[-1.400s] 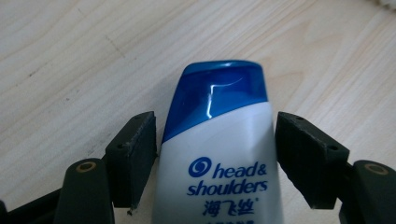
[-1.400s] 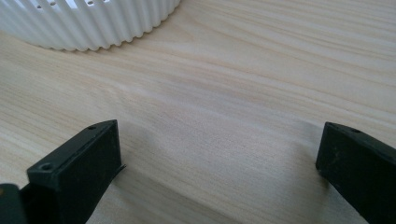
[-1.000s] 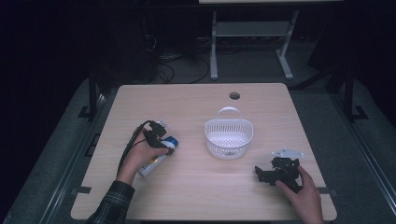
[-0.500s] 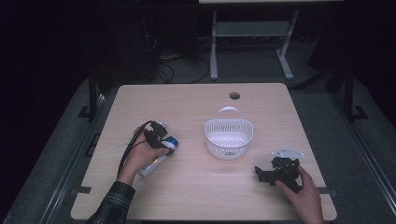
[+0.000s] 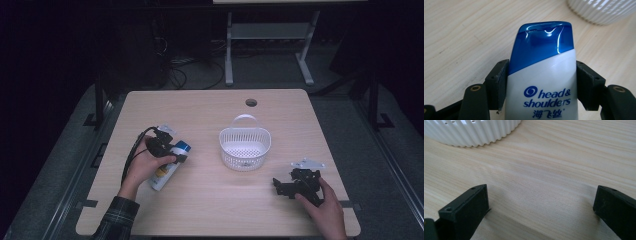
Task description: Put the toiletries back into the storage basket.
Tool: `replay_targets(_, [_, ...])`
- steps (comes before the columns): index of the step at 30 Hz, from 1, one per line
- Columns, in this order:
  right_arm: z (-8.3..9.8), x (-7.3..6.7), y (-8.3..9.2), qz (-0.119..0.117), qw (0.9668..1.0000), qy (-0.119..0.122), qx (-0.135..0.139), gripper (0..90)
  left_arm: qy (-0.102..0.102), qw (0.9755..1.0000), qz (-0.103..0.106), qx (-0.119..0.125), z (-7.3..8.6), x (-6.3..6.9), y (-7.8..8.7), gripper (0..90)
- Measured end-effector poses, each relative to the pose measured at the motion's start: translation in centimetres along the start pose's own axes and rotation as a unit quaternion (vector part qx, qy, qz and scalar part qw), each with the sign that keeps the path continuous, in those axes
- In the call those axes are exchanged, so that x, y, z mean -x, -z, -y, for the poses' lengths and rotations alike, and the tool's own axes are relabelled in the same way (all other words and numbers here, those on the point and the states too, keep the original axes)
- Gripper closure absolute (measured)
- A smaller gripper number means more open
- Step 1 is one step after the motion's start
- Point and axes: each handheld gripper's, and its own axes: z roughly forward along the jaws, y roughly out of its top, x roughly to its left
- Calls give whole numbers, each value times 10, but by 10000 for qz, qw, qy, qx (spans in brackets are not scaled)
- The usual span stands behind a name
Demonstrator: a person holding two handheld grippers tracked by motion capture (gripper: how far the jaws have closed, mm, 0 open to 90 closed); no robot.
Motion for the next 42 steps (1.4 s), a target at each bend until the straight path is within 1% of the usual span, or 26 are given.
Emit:
replay_targets(3, [0,0,0,-1,10000,-1,0,0,19,9998,69,172,2,0,7,347])
replay_targets(4, [0,0,0,-1,10000,5,0,0,-6,9995,116,285,4,0,11,347])
replay_targets(5, [0,0,0,-1,10000,5,0,0,-6,9995,116,285,4,0,11,347])
replay_targets(9, [0,0,0,-2,10000,5,0,0,-141,9987,150,469,6,2,22,348])
replay_targets(12, [0,0,0,-2,10000,7,1,0,-202,9976,206,634,8,2,29,348])
replay_targets(13, [0,0,0,-2,10000,6,1,0,-210,9969,236,715,9,2,31,348])
replay_targets(18, [0,0,0,-1,10000,6,0,0,-282,9942,416,947,12,3,42,349])
replay_targets(20, [0,0,0,-1,10000,5,0,0,-289,9927,506,1053,13,3,46,349])
replay_targets(24, [0,0,0,-1,10000,6,1,0,-342,9888,651,1298,15,1,53,349])
replay_targets(28, [0,0,0,-2,10000,5,0,0,-389,9860,753,1433,17,1,58,350])
replay_targets(29, [0,0,0,-1,10000,6,1,0,-392,9850,784,1486,17,1,59,350])
replay_targets(30, [0,0,0,-2,10000,6,0,0,-398,9833,853,1559,17,1,61,350])
replay_targets(31, [0,0,0,-2,10000,6,0,0,-398,9833,853,1559,17,1,61,351])
replay_targets(33, [0,0,0,-1,10000,6,1,0,-416,9814,895,1645,17,1,62,351])
replay_targets(39, [0,0,0,-2,10000,6,1,0,-493,9787,848,1802,14,4,67,351])
replay_targets(40, [0,0,0,-8,10000,7,0,0,-523,9776,854,1850,13,5,67,351])
replay_targets(42, [0,0,0,-8,10000,5,-1,0,-548,9775,855,1848,12,6,68,351])
